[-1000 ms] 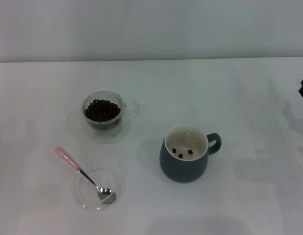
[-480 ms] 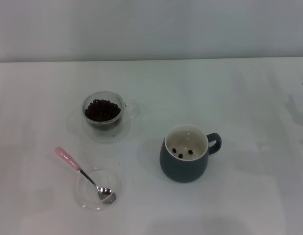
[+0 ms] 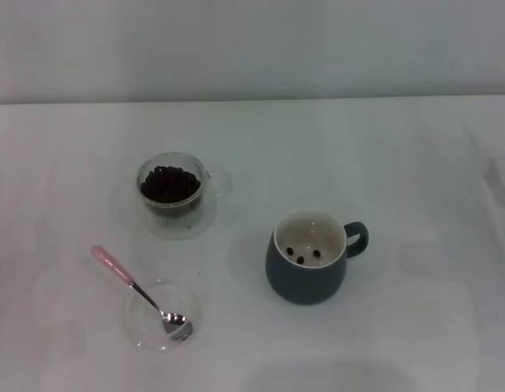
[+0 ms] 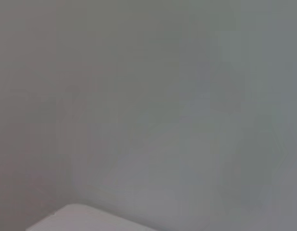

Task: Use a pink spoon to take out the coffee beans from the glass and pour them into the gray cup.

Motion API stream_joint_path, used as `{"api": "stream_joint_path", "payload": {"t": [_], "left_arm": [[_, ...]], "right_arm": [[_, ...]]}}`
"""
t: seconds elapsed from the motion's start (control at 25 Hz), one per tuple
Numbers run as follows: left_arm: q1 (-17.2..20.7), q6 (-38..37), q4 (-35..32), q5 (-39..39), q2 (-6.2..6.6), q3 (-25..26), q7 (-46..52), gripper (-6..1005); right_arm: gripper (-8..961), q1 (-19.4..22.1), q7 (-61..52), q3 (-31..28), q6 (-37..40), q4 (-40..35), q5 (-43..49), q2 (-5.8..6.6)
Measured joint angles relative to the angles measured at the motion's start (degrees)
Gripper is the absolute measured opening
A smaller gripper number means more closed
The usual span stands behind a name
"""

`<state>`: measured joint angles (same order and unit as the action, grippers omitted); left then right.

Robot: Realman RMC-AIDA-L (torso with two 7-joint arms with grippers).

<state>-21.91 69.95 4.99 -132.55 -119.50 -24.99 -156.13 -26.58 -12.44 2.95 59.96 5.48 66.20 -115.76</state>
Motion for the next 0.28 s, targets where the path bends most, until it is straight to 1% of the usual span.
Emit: {"api": "stream_joint_path", "payload": {"t": [0.28], "left_arm": [[-0.93, 0.02, 0.81, -0.22, -0.03, 0.38, -0.15, 788]], "right_arm": [[875, -0.79, 0.03, 0.61, -0.09, -0.06, 0.20, 0.02]]}}
